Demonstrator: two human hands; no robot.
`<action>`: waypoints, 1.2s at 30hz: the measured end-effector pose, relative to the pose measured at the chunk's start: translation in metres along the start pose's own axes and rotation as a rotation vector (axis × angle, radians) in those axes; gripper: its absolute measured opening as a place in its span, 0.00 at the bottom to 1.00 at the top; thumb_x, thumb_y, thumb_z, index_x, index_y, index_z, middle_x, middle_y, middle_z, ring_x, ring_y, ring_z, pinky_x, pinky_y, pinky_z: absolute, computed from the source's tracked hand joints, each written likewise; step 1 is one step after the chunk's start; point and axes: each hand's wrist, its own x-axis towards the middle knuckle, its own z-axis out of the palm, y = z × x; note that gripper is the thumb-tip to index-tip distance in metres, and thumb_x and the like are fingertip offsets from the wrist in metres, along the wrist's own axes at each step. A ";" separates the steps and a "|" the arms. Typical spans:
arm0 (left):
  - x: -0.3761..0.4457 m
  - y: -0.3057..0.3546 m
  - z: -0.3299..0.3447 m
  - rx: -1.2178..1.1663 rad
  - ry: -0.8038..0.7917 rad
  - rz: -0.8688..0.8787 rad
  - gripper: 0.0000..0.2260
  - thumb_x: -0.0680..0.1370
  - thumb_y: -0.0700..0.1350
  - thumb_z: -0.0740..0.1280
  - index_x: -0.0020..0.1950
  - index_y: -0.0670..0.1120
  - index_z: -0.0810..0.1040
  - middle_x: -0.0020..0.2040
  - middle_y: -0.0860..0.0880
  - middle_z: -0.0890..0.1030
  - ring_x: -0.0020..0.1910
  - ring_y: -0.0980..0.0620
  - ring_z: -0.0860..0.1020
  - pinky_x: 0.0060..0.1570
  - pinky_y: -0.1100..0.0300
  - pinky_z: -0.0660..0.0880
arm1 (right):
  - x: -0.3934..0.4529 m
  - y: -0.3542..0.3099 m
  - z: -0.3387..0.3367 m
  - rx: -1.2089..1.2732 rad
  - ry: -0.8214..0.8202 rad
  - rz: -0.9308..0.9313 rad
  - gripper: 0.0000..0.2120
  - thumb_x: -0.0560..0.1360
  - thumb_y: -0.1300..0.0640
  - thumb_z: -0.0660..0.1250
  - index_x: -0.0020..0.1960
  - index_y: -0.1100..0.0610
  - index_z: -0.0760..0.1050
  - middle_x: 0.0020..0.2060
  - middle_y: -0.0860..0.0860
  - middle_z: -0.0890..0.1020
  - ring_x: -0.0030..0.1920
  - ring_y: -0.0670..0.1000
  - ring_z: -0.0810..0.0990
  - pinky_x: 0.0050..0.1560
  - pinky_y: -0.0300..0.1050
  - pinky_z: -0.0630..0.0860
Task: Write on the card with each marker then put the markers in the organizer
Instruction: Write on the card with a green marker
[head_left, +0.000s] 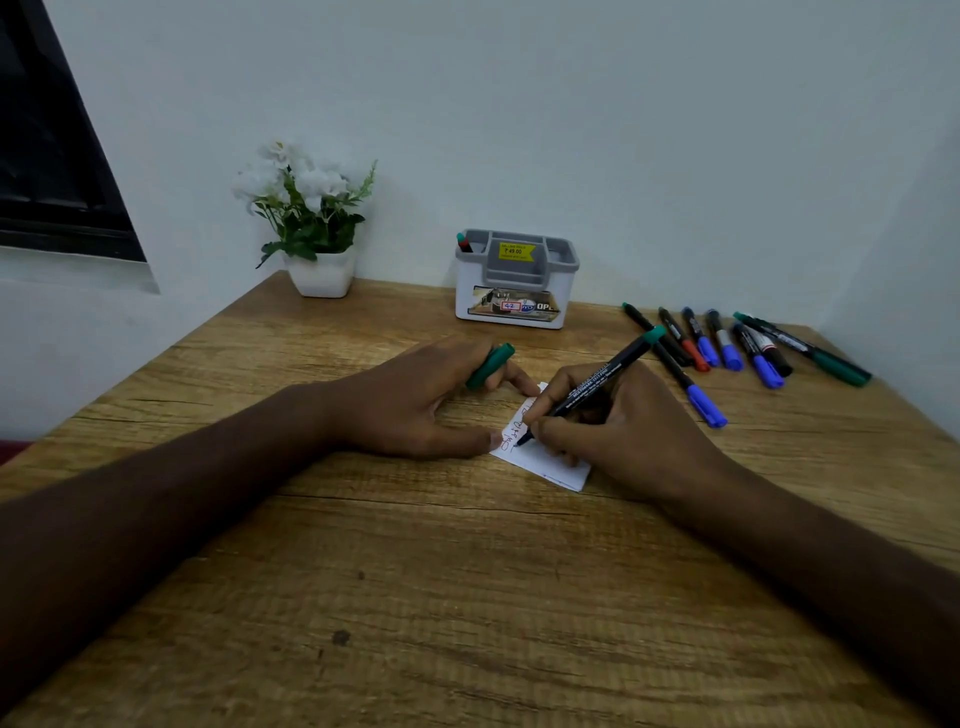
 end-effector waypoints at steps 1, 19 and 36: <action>0.000 0.000 0.000 0.001 -0.004 -0.007 0.23 0.78 0.61 0.71 0.68 0.54 0.72 0.57 0.66 0.72 0.58 0.65 0.72 0.52 0.69 0.68 | 0.000 -0.001 0.000 -0.007 -0.005 -0.003 0.02 0.73 0.54 0.76 0.44 0.49 0.88 0.41 0.46 0.89 0.43 0.46 0.88 0.47 0.48 0.85; 0.000 0.000 -0.001 -0.024 0.007 0.022 0.16 0.79 0.58 0.73 0.62 0.63 0.70 0.54 0.72 0.70 0.56 0.68 0.71 0.50 0.75 0.65 | 0.000 -0.001 -0.001 0.021 0.006 0.012 0.02 0.76 0.59 0.76 0.46 0.52 0.87 0.38 0.47 0.89 0.37 0.42 0.86 0.40 0.34 0.81; 0.000 0.002 -0.002 -0.018 0.010 0.030 0.22 0.80 0.57 0.73 0.67 0.73 0.68 0.56 0.76 0.71 0.59 0.68 0.72 0.50 0.77 0.65 | 0.003 0.002 0.000 0.009 0.037 0.055 0.03 0.75 0.56 0.76 0.44 0.49 0.86 0.41 0.48 0.89 0.45 0.49 0.87 0.51 0.60 0.85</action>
